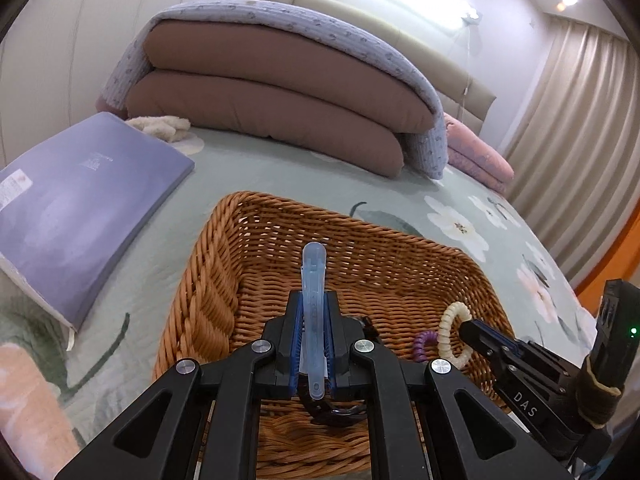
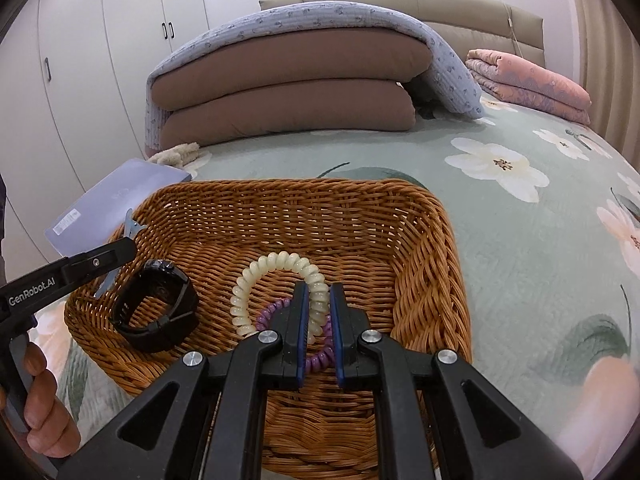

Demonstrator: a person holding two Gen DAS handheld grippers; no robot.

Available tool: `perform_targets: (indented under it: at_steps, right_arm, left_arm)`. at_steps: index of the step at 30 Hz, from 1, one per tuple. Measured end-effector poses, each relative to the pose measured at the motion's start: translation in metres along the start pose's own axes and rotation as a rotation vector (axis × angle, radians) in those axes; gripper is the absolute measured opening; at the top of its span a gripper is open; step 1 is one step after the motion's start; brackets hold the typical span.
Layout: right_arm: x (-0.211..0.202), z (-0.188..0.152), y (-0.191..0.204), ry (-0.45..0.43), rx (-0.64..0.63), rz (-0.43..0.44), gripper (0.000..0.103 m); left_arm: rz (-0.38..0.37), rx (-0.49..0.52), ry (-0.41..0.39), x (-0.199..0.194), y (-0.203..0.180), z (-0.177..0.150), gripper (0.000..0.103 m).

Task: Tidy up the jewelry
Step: 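Open the right tool in the basket while the left tool releases the blue clip, then grasp a silver chain bracelet with the left tool while the right tool grasps the clear bead bracelet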

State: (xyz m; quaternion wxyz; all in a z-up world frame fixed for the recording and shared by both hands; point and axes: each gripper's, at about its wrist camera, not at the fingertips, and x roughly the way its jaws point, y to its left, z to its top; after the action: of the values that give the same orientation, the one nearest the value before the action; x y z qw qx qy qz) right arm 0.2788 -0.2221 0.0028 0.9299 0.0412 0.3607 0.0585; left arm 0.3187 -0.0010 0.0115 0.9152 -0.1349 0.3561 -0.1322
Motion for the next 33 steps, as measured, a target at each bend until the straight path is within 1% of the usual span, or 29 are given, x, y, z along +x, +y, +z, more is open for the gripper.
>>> perform_targets:
  at_steps: [5,9,14,17,18,19,20,21,22,23,28,30,33]
  right_arm:
    - [0.001,0.0,-0.001,0.007,0.001,0.0,0.012]
    - [0.003,0.0,-0.002,0.014,0.003,0.001,0.012]
    - [0.003,0.0,-0.003,0.014,0.011,0.01,0.012]
    - [0.0,0.0,-0.006,0.003,0.022,0.026,0.013]
    - [-0.004,0.001,-0.007,-0.009,0.027,0.037,0.014]
    - [-0.007,0.001,-0.008,-0.02,0.031,0.046,0.021]
    - [-0.012,0.001,-0.009,-0.042,0.038,0.055,0.026]
    - [-0.016,0.001,-0.009,-0.059,0.04,0.056,0.037]
    - [-0.021,0.001,-0.009,-0.083,0.04,0.057,0.041]
    - [-0.027,0.002,-0.008,-0.109,0.038,0.06,0.041]
    - [-0.049,0.001,0.0,-0.206,0.008,0.058,0.041]
    - [-0.06,0.0,0.007,-0.257,-0.018,0.034,0.041]
    - [-0.08,-0.006,0.017,-0.314,-0.056,-0.024,0.041]
  left_arm:
    - [0.021,-0.019,0.027,0.007,0.009,-0.001,0.01]
    - [0.04,0.001,0.028,0.007,0.008,-0.002,0.01]
    - [0.039,-0.004,0.022,0.005,0.009,-0.002,0.01]
    - [0.014,-0.016,0.021,0.003,0.011,-0.002,0.012]
    - [-0.001,-0.022,0.02,0.001,0.012,-0.001,0.013]
    - [-0.011,-0.026,0.017,0.0,0.011,-0.002,0.015]
    - [-0.028,-0.028,0.01,-0.004,0.011,-0.001,0.022]
    - [-0.034,-0.026,0.002,-0.006,0.01,-0.001,0.028]
    - [-0.036,-0.021,-0.012,-0.01,0.009,0.0,0.04]
    - [-0.035,-0.015,-0.033,-0.015,0.007,0.0,0.047]
    - [-0.077,-0.001,-0.092,-0.035,0.001,0.001,0.047]
    - [-0.09,0.013,-0.127,-0.046,-0.004,0.001,0.047]
    - [-0.087,0.034,-0.151,-0.059,-0.012,0.001,0.047]
